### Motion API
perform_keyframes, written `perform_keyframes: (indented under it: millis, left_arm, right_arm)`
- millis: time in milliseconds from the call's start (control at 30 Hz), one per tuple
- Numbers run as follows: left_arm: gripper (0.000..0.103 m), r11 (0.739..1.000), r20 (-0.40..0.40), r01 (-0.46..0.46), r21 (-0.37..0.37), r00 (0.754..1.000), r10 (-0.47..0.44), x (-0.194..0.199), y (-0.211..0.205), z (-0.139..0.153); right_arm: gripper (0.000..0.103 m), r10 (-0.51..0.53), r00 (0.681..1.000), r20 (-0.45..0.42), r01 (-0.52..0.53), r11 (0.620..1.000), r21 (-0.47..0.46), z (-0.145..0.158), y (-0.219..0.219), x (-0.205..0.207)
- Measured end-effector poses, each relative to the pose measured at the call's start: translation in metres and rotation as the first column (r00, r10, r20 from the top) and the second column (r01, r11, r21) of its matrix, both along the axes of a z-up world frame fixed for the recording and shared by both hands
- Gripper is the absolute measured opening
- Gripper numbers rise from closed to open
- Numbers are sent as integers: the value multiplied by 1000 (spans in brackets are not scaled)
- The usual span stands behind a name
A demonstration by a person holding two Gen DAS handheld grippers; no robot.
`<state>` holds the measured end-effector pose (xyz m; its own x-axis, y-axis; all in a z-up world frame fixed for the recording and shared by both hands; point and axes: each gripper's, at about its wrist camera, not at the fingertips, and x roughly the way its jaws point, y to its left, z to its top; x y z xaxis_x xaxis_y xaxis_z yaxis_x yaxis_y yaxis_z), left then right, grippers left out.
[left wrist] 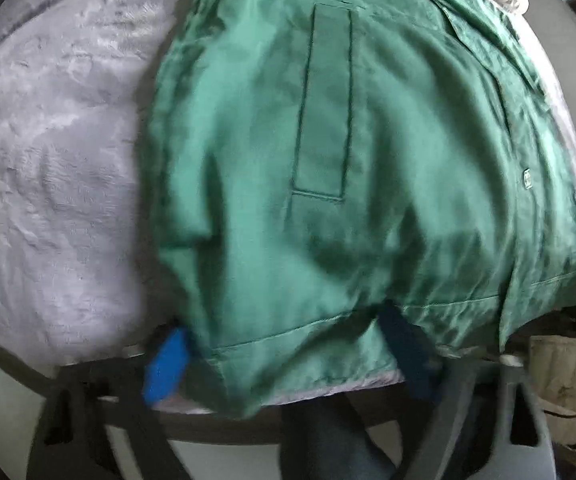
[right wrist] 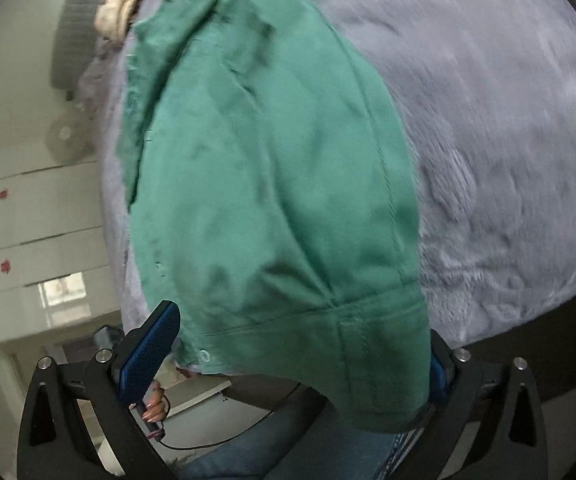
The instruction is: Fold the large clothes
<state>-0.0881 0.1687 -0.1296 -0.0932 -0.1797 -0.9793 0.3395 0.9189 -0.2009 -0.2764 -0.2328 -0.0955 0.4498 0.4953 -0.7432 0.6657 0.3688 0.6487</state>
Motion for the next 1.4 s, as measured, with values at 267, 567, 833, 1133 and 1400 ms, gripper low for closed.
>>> perform_keyframes:
  millis: [267,567,833,1133,1400]
  left_arm:
    - [27,982,-5,0,-191,1000,-1,5,10,31]
    - [27,898,12,-111,-427,992,128,56,12,98]
    - [27,817,99,-173,-549,958,270,140,-2,167]
    - [27,837,240,-196,-510,903,358,252,-61,187]
    - [27,903,253,-223,-366,910,327,331,-103,118]
  right_arm:
    - [11,-23,998,56,24,999,-26,22,10,-1]
    - [10,-96,950,298,71,993,96,79,-3,37]
    - [10,-82,904,420,49,995,90,126,-43,127]
    - [10,-70,895,441,44,997,69,138,-123,251]
    - [10,-76,954,289,72,997,26,73,-170,341]
